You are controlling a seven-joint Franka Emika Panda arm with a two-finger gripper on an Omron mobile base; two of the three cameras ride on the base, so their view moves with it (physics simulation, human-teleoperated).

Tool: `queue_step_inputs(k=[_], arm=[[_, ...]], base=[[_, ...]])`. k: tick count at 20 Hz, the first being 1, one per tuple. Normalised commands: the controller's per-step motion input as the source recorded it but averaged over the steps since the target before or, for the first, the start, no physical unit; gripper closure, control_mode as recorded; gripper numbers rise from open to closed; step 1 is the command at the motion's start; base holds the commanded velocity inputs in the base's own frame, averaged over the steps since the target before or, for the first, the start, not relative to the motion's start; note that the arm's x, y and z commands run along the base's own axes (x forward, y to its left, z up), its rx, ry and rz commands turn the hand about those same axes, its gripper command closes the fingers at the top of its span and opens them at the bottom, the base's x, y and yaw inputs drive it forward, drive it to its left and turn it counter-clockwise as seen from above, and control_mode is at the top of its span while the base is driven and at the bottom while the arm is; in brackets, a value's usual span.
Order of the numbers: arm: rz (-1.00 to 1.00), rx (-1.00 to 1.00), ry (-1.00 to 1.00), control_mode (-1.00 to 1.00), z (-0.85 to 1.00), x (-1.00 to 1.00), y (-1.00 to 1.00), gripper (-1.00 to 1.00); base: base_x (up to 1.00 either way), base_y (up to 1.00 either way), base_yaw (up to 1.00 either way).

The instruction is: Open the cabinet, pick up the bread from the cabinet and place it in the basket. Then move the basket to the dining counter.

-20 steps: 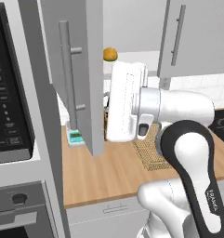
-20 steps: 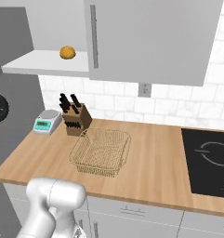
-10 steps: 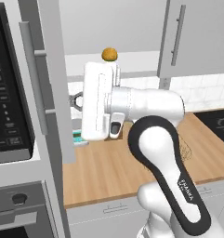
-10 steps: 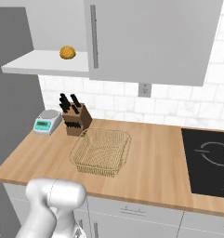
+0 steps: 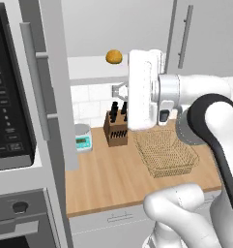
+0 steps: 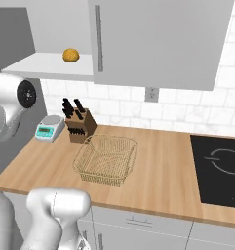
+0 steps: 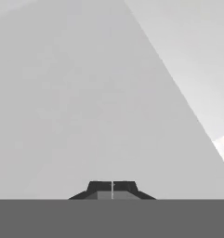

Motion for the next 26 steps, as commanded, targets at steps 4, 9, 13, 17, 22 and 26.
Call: queue_step_inputs(k=[4,9,13,17,22,26], arm=[[0.0,-0.27,-0.42,-1.0,0.0,0.23,-0.36,1.0],[0.0,-0.27,-0.55,-1.0,0.0,0.19,-0.33,1.0],[0.0,-0.3,-0.58,-1.0,0.0,0.21,-0.37,1.0],[-0.01,-0.33,-0.61,-1.0,0.0,0.21,-0.3,1.0],[-0.1,-0.47,-0.66,-1.0,0.0,0.15,-0.04,-1.0],[-0.2,-0.44,-0.43,-1.0,0.0,0.29,-0.1,-1.0]], base=[[0.0,0.0,0.0],[0.0,0.0,0.0],[0.0,0.0,0.0],[0.0,0.0,0.0],[0.0,0.0,0.0],[0.0,0.0,0.0]])
